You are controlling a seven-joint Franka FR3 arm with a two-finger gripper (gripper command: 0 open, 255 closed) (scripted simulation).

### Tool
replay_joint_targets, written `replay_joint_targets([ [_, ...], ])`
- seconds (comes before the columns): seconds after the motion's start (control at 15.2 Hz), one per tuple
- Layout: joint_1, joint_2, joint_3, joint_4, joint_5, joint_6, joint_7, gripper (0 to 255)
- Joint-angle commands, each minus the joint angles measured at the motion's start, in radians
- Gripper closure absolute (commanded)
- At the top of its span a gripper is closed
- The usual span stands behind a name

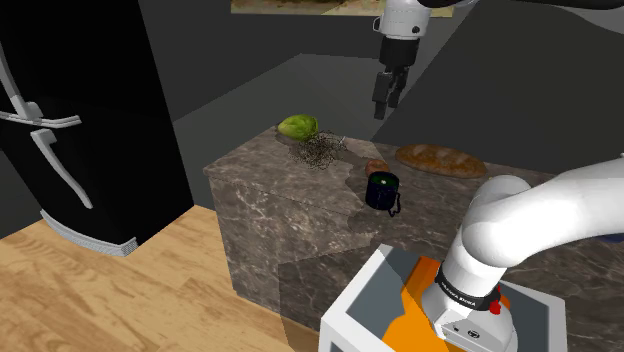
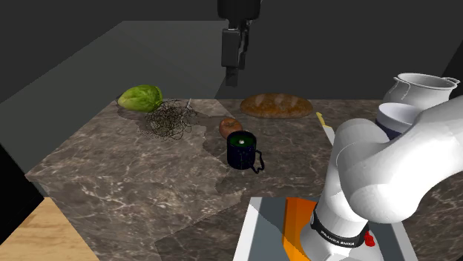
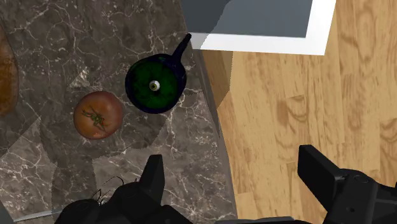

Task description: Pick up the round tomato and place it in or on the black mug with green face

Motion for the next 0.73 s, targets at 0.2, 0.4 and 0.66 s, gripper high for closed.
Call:
replay_joint_targets([
  [0.2,-0.01,0.029,-0.102,-0.02,0.0,0.052,-0.078,0],
  [0.4,-0.017,0.075,-0.204,-0.029,0.007,0.102,-0.159,0],
  [0.66,-0.016,0.162,-0.341,-0.021,0.03,0.164,-0.274,0],
])
